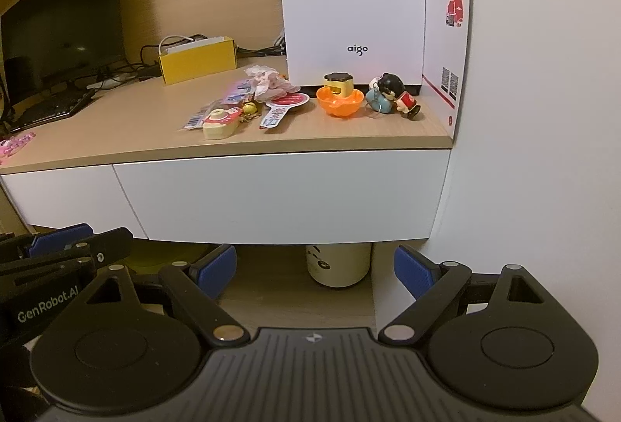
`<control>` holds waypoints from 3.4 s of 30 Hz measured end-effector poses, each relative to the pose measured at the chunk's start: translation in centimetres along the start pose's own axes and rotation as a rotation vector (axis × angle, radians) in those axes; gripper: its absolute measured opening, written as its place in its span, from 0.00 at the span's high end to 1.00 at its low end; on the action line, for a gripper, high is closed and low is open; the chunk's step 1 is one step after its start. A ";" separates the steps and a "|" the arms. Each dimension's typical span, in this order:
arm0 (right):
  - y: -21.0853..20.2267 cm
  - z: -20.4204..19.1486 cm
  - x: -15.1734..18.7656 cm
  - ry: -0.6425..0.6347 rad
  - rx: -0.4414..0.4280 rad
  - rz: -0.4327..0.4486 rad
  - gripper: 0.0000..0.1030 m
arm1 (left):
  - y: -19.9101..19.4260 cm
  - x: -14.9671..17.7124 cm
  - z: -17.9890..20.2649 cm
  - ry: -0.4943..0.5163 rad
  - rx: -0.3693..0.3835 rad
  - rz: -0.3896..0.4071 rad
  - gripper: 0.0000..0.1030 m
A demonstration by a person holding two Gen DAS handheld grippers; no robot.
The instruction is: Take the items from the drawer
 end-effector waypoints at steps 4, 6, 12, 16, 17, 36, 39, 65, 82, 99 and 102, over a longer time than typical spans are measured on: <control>-0.1 -0.1 0.0 0.000 -0.003 -0.001 0.14 | 0.0 0.0 0.0 0.005 0.006 -0.001 0.59; -0.1 -0.1 0.0 0.000 -0.003 -0.001 0.14 | -0.1 0.1 0.0 0.007 0.009 0.000 0.59; -0.1 0.0 0.0 0.004 0.000 -0.003 0.14 | 0.0 0.0 0.0 0.018 0.021 -0.003 0.59; 0.0 0.1 0.0 0.008 0.002 -0.002 0.14 | 0.1 0.0 0.1 0.019 0.023 0.001 0.59; 0.0 0.1 0.0 0.009 0.003 -0.002 0.14 | 0.2 0.1 0.1 0.018 0.023 0.000 0.59; 0.4 0.3 0.4 0.025 0.009 -0.021 0.14 | 0.8 -0.1 -0.2 0.020 0.025 -0.008 0.59; 0.4 0.4 0.4 0.028 0.009 -0.024 0.14 | 0.7 -0.1 -0.2 0.021 0.027 -0.009 0.59; 0.3 0.3 0.7 0.042 0.010 -0.026 0.14 | 0.7 0.2 0.0 0.036 0.043 -0.018 0.59; 0.4 0.1 0.9 0.041 0.011 -0.029 0.13 | 0.6 0.4 -0.2 0.035 0.049 -0.029 0.59; 0.4 0.2 1.1 0.042 0.008 -0.032 0.13 | 0.8 0.7 0.2 0.040 0.056 -0.042 0.59; 0.5 0.3 1.2 0.042 0.007 -0.034 0.13 | 0.8 0.7 0.3 0.042 0.056 -0.044 0.59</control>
Point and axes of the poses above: each gripper's, at about its wrist camera, not at the fingertips, and y roughly the way its jaws point, z to its right, x to its underside, the point moved 1 cm from there along y, roughly the way its jaws point, and after that the axes turned 3 degrees about z, right-handed, at the moved point
